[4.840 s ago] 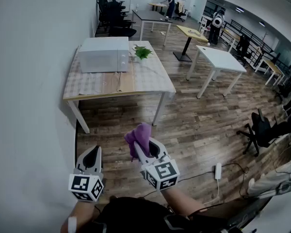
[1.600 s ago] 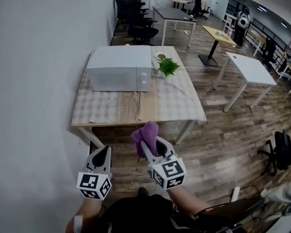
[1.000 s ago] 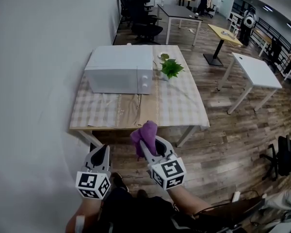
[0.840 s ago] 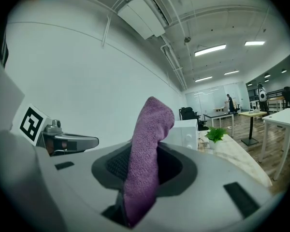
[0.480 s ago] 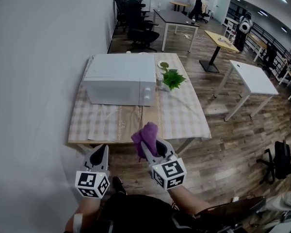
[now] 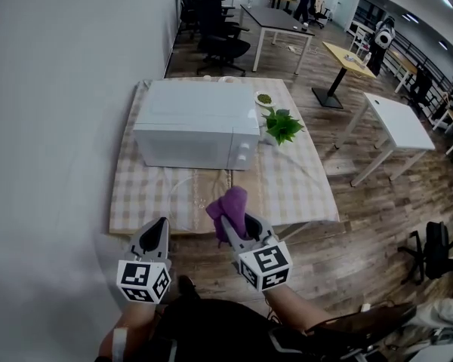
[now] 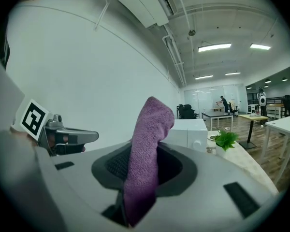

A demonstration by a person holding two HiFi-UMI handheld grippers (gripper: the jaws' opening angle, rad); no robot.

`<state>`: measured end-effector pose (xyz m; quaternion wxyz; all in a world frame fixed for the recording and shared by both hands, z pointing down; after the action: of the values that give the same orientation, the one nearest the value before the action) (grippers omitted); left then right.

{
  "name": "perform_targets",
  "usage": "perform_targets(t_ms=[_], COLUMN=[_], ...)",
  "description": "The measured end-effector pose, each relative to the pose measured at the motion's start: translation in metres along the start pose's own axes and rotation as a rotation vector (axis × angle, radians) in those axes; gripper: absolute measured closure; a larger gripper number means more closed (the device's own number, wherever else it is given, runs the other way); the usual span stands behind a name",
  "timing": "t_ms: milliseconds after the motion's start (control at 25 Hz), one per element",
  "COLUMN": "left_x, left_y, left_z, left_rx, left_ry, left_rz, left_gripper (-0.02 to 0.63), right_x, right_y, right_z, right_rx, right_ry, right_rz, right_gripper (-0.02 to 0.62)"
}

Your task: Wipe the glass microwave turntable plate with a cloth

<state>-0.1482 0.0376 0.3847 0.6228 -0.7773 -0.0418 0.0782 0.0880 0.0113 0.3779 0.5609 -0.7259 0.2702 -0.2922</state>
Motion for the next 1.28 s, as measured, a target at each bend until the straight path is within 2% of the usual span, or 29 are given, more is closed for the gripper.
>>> perform_targets(t_ms=[440, 760, 920, 1040, 1280], left_x=[-0.058, -0.079, -0.071, -0.062, -0.055], left_y=[-0.007, -0.022, -0.029, -0.031, -0.039], left_z=[-0.071, -0.105, -0.122, -0.128, -0.135], left_rx=[-0.047, -0.093, -0.1, -0.098, -0.118], left_ry=[-0.079, -0.054, -0.019, 0.021, 0.125], left_rz=[-0.008, 0.021, 0.016, 0.024, 0.016], left_gripper=[0.598, 0.598, 0.598, 0.598, 0.598], right_x=[0.021, 0.049, 0.069, 0.082, 0.107], right_y=[-0.004, -0.009, -0.012, -0.011, -0.016], right_z=[-0.08, -0.117, -0.133, -0.145, -0.172], right_rx=[-0.051, -0.085, -0.1, -0.123, -0.18], right_ry=[-0.064, -0.067, -0.022, 0.044, 0.149], right_rz=[-0.036, -0.036, -0.039, -0.008, 0.024], right_gripper=[0.466, 0.466, 0.465, 0.465, 0.465])
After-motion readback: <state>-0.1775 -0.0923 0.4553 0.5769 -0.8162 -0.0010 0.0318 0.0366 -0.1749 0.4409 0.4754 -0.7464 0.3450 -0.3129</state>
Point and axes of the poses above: the fingertips, and each gripper's own axes: z backward along the fingers, x to its right, y out of its top, the point moved 9 cm from there along z, backward along the fingers, and after that the axes turned 13 degrees about y, right-handed, at the moved point
